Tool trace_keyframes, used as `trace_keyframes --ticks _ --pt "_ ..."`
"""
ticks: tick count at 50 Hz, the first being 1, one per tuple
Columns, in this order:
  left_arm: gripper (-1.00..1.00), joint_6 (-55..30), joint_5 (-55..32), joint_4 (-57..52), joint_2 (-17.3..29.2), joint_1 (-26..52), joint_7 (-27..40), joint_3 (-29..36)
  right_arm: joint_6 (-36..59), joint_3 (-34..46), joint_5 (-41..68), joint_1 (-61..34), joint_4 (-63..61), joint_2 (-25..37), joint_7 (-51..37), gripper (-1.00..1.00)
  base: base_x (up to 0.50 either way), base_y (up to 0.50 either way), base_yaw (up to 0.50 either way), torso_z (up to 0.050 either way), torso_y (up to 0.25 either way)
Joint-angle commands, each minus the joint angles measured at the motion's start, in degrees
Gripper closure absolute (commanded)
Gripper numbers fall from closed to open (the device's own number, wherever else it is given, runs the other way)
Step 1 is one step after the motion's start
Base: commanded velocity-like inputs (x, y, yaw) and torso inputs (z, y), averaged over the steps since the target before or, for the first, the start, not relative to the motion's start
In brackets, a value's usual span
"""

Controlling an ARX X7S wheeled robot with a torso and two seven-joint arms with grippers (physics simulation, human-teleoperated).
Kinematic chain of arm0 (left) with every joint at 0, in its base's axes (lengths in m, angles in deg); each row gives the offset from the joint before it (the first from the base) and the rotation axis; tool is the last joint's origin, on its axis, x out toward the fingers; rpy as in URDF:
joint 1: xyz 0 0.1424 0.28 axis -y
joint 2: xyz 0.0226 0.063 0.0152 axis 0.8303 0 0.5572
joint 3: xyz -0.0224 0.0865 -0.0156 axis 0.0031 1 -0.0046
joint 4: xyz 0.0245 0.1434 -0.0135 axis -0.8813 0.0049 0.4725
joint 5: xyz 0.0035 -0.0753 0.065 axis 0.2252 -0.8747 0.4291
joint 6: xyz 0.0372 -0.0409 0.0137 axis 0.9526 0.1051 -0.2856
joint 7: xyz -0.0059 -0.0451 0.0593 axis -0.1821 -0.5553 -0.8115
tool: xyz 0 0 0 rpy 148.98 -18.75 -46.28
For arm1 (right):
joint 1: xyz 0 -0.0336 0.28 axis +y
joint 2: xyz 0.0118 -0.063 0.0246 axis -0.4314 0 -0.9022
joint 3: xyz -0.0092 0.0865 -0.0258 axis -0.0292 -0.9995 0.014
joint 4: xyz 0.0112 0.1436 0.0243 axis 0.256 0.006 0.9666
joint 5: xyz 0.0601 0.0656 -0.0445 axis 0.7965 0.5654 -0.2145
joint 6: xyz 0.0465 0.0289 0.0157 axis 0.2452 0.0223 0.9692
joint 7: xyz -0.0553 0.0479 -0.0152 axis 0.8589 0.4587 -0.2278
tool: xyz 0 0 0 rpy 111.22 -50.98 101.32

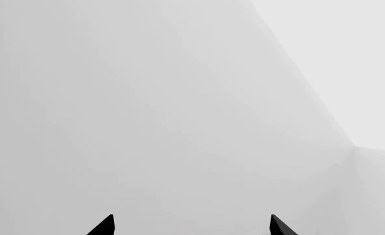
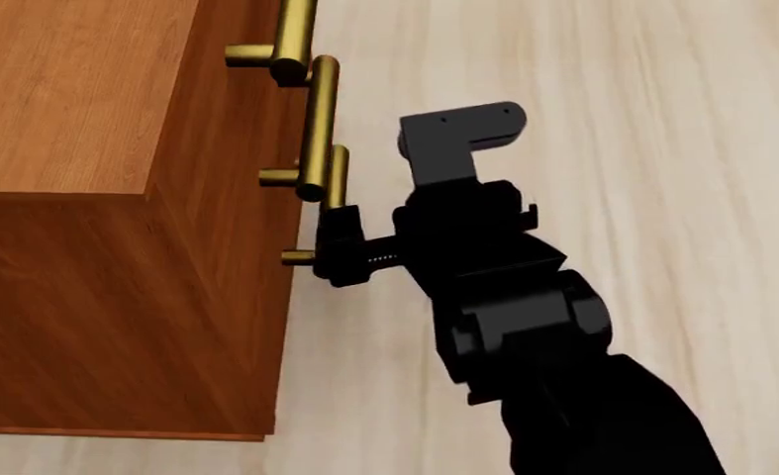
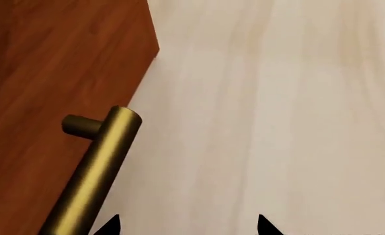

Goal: Close the bottom drawer of the cabinet and open the top drawer.

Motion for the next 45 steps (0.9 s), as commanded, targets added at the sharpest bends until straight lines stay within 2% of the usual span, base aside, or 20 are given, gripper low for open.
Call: trace_keyframes --ticks 1,5,10,16,28,36,45 --pt "-1.00 -0.1 0.0 0.0 0.4 0.0 0.3 0.1 -2.3 -7.3 -4.8 0.5 1.0 0.0 1.6 -1.00 0.00 0.00 0.00 0.000 0.000" --pt "-1.00 0.1 0.2 0.0 0.1 0.0 0.1 0.2 -5.6 -5.5 -8.3 2.0 0.7 -0.3 1.9 -1.00 0.01 0.00 0.00 0.000 0.000" --pt "-1.00 0.0 0.2 0.0 0.4 0.0 0.3 0.3 -6.1 -3.8 -10.0 4.6 -24.0 10.7 -9.3 -1.00 0.00 0.00 0.00 0.000 0.000" --pt "-1.00 0.0 0.6 0.0 0.5 0.0 0.4 0.5 -8.6 -3.6 -11.8 5.9 -42.0 19.6 -18.9 -1.00 0.00 0.00 0.00 0.000 0.000" --pt "-1.00 -0.1 1.1 0.0 1.3 0.0 0.8 0.9 -11.2 -1.5 -16.1 9.3 -57.7 27.4 -27.7 -1.00 0.00 0.00 0.00 0.000 0.000" --pt "-1.00 -0.1 1.2 0.0 1.7 0.0 1.0 1.1 -10.7 -2.6 -16.0 6.8 -71.9 34.2 -35.0 -1.00 0.00 0.00 0.00 0.000 0.000" --pt "-1.00 0.0 1.4 0.0 2.1 0.0 1.3 1.3 -9.1 -5.1 -13.8 2.8 -80.6 38.5 -40.8 -1.00 0.00 0.00 0.00 0.000 0.000"
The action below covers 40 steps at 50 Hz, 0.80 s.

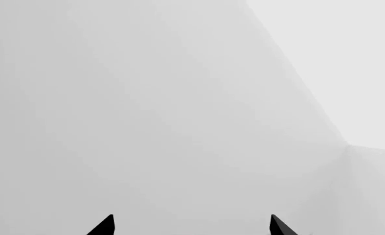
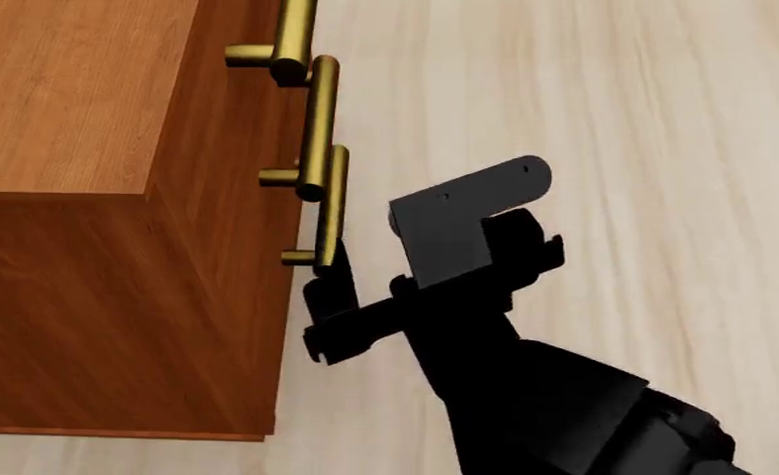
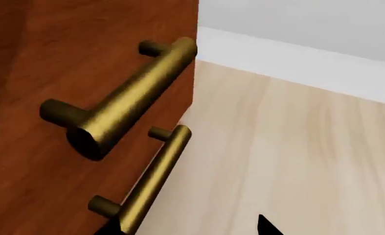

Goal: Close the bottom drawer of the cabinet and open the top drawer.

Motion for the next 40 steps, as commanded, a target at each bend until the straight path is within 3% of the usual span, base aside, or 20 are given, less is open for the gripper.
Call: trace_keyframes --ticks 1,19,34,40 --pt "-1.00 0.1 -0.1 0.0 0.0 0.0 -0.1 0.0 1.0 -2.3 1.4 -3.7 -14.4 7.0 -8.2 -1.00 0.00 0.00 0.00 0.000 0.000" --pt "-1.00 0.3 -0.2 0.0 -0.5 0.0 -0.5 -0.1 -7.3 -13.6 19.7 -3.9 -25.6 14.8 -9.4 -1.00 0.00 0.00 0.00 0.000 0.000" --pt "-1.00 0.0 -0.1 0.0 0.2 0.0 0.0 0.0 -16.0 -22.5 42.5 2.8 -27.9 16.4 -2.8 -1.00 0.00 0.00 0.00 0.000 0.000" --pt "-1.00 0.0 0.1 0.0 0.3 0.0 0.1 0.1 -15.1 -24.4 50.6 2.7 -28.7 16.4 -2.8 -1.00 0.00 0.00 0.00 0.000 0.000"
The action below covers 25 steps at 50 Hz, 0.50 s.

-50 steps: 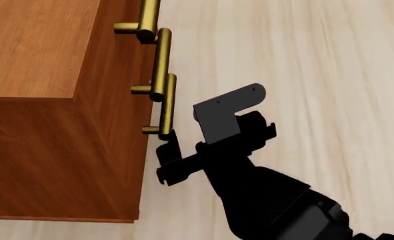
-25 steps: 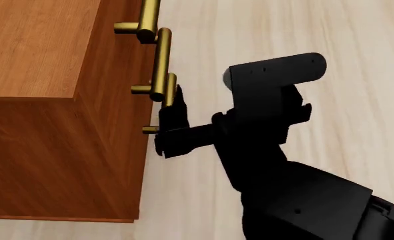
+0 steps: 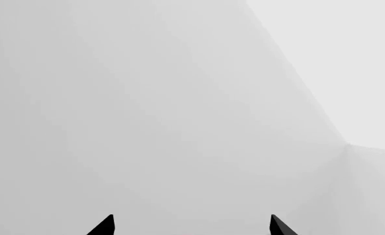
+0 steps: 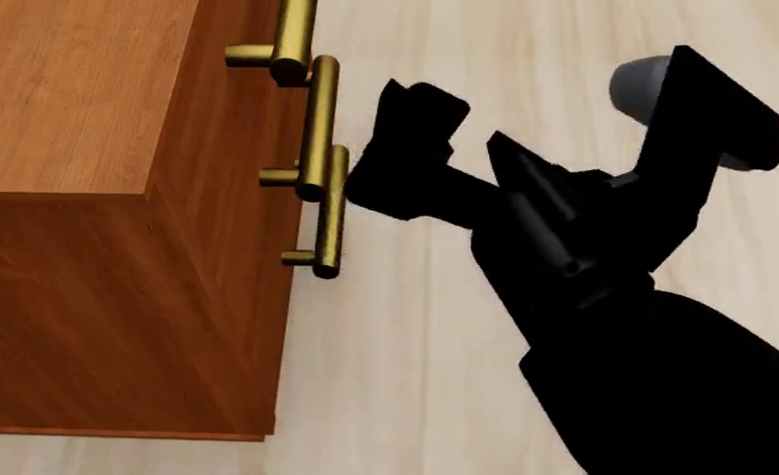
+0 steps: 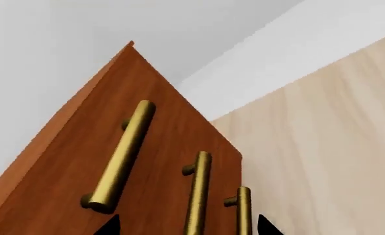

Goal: Close the bottom drawer of the cabinet and open the top drawer.

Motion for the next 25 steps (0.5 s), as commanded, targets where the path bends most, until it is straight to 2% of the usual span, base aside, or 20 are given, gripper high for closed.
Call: trace_keyframes --ticks 1,5,11,14,25 --pt "-1.00 -0.1 0.3 0.0 0.4 0.0 0.3 0.2 -0.6 -5.0 16.4 1.1 -2.0 1.0 2.1 -1.00 0.00 0.00 0.00 0.000 0.000" --pt "-1.00 -0.4 0.3 0.0 1.0 0.0 0.8 0.2 2.1 -6.8 23.9 0.1 -0.5 1.1 3.4 -1.00 0.00 0.00 0.00 0.000 0.000" --pt "-1.00 -0.4 0.2 0.0 1.1 0.0 0.9 0.1 4.1 -7.8 26.8 -2.2 1.7 1.4 2.8 -1.00 0.00 0.00 0.00 0.000 0.000" --pt "-1.00 -0.8 0.6 0.0 1.9 0.0 1.7 0.5 6.1 -9.3 33.9 -3.0 4.1 1.1 2.4 -1.00 0.00 0.00 0.00 0.000 0.000" --pt "-1.00 -0.6 0.9 0.0 1.9 0.0 1.9 0.8 11.2 -10.8 38.5 -5.2 11.1 -0.7 6.2 -1.00 0.00 0.00 0.00 0.000 0.000"
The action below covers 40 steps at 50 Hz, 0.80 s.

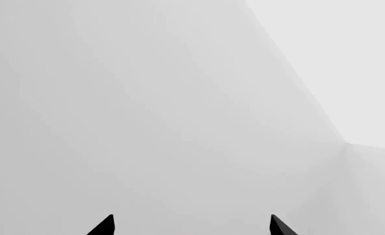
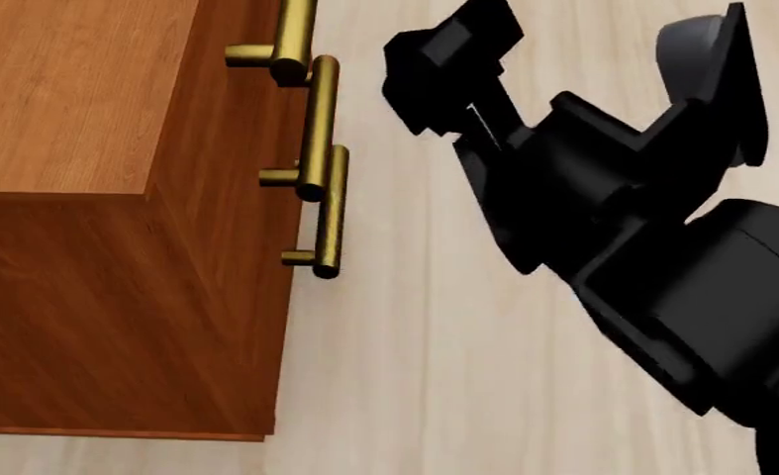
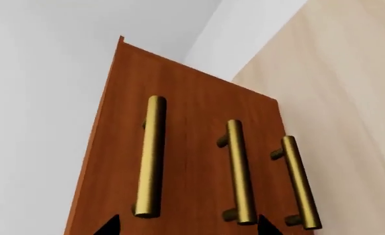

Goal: Close the bottom drawer of the cabinet and open the top drawer.

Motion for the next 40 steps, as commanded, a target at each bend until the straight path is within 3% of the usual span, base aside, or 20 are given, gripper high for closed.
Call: trace_keyframes --ticks 1,24,40 --pt "-1.00 -0.2 0.4 0.0 0.5 0.0 0.8 0.4 4.6 -2.2 8.4 -2.5 6.5 -1.7 2.1 -1.00 0.00 0.00 0.00 0.000 0.000" --pt "-1.00 0.0 0.4 0.0 0.2 0.0 0.6 0.6 13.0 -0.3 11.6 -6.6 20.2 -11.4 4.6 -1.00 0.00 0.00 0.00 0.000 0.000" --pt "-1.00 -0.7 0.1 0.0 1.2 0.0 1.5 0.5 16.8 0.4 12.7 -7.1 26.2 -14.5 6.6 -1.00 0.00 0.00 0.00 0.000 0.000"
